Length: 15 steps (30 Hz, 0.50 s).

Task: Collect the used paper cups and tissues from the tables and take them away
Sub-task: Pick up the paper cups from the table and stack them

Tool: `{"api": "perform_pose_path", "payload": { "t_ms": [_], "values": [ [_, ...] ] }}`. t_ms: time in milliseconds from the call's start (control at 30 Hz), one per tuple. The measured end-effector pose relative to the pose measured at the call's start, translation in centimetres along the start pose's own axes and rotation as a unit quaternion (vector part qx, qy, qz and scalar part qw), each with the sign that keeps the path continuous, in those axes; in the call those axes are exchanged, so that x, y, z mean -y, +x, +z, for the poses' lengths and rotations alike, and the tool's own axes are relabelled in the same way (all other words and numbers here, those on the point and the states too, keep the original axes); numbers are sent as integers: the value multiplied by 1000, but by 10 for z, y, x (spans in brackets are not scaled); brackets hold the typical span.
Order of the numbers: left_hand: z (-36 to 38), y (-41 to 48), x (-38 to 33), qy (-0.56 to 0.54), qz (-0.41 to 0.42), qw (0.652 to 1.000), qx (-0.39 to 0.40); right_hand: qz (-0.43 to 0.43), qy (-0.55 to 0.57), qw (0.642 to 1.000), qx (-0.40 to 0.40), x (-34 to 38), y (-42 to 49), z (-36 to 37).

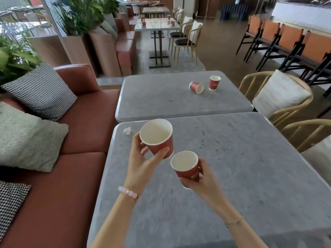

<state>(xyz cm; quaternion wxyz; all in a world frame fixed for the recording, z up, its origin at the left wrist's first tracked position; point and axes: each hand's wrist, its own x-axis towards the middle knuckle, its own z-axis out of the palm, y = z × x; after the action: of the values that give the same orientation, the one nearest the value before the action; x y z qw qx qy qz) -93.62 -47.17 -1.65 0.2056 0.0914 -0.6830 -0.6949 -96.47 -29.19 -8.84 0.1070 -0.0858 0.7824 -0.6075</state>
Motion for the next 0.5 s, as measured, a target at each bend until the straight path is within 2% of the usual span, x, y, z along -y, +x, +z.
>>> {"api": "perform_pose_path", "payload": {
  "t_ms": [200,500],
  "values": [
    [30,-7,0,15,-28,999,41,-16,19,999,19,-1,-2,-13],
    [61,-20,17,50,-61,996,40,-28,22,999,41,-5,-4,-36]
  ]
}}
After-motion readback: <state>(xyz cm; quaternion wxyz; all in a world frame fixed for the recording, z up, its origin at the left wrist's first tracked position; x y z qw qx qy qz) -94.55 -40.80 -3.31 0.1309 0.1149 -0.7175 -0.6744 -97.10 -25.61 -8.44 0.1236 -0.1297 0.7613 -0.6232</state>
